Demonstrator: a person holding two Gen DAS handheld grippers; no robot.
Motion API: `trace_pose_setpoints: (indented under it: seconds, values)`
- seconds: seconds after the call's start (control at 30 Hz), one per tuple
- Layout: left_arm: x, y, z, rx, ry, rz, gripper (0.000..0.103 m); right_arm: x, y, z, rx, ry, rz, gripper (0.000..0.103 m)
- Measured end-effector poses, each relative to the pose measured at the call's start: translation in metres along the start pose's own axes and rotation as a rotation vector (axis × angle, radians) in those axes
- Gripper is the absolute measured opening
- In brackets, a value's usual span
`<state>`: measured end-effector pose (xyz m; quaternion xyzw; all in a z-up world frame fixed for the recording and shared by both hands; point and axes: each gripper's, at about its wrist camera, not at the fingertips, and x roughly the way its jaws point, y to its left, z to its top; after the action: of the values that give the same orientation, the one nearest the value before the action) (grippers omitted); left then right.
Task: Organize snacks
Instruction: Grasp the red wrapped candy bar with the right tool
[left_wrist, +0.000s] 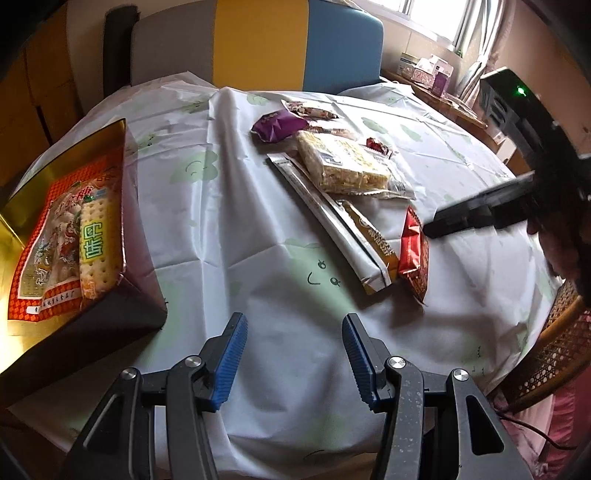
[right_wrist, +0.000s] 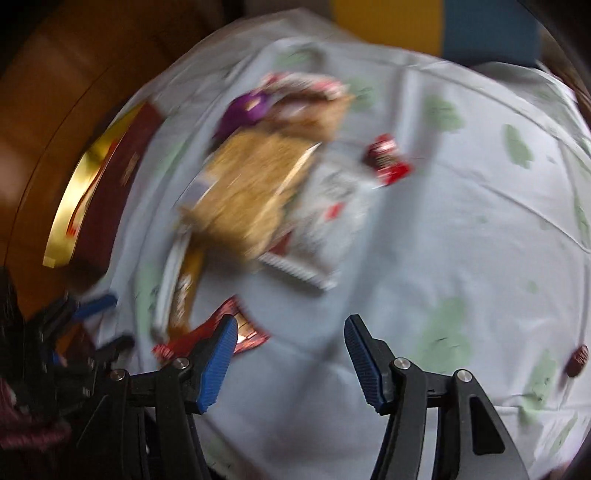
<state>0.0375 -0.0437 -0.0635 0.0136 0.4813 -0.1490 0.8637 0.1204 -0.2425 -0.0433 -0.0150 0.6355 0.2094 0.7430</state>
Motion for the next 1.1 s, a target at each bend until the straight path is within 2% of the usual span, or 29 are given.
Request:
trace_pose_setpoints:
  seconds: [0.17,0.27,0.4,0.5,0.6,0.63,0.67,0.7,0.8,0.83,0.87,0.93,1.1]
  values:
    - [-0.003,-0.002,0.003,-0.003,-0.011,-0.002,0.054,0.006,0.033,-0.007,-0.113,0.076,0.189,0.061]
    - [-0.004,-0.003,0.003,-0.008,-0.015,-0.009,0.054,0.013,0.04,-0.014,-0.107,0.097,0.224,0.061]
    - [-0.005,-0.003,0.004,-0.009,-0.02,-0.015,0.054,0.018,0.028,-0.008,-0.008,0.089,0.25,0.061]
    - [-0.006,-0.003,0.004,-0.011,-0.023,-0.022,0.054,0.018,0.021,-0.004,0.015,0.05,0.19,0.054]
    - [-0.006,-0.002,0.005,-0.021,-0.023,-0.029,0.054,0.017,0.032,-0.007,-0.051,0.034,0.124,0.048]
    - [-0.006,-0.002,0.005,-0.023,-0.022,-0.029,0.054,0.017,0.037,-0.009,-0.079,0.024,0.096,0.032]
    - [-0.006,-0.001,0.006,-0.025,-0.021,-0.028,0.054,0.017,0.041,-0.011,-0.101,0.016,0.072,0.023]
    - [-0.007,-0.001,0.007,-0.027,-0.021,-0.026,0.054,0.016,0.046,-0.013,-0.137,0.0,0.022,0.023]
    - [-0.009,0.002,0.012,-0.041,-0.026,-0.013,0.054,0.015,0.054,-0.017,-0.203,-0.006,-0.029,0.022]
    - [-0.009,0.003,0.015,-0.048,-0.028,-0.006,0.054,0.012,0.042,-0.011,-0.223,-0.01,-0.076,0.022]
    - [-0.009,0.004,0.018,-0.054,-0.03,-0.002,0.054,0.014,0.039,-0.01,-0.229,-0.016,-0.143,0.022]
    - [-0.01,0.005,0.028,-0.07,-0.038,0.005,0.054,0.01,0.029,-0.009,-0.197,-0.021,-0.193,0.022]
    - [-0.004,0.003,0.06,-0.099,-0.038,-0.006,0.054,0.011,0.014,-0.009,-0.163,0.018,-0.232,0.023]
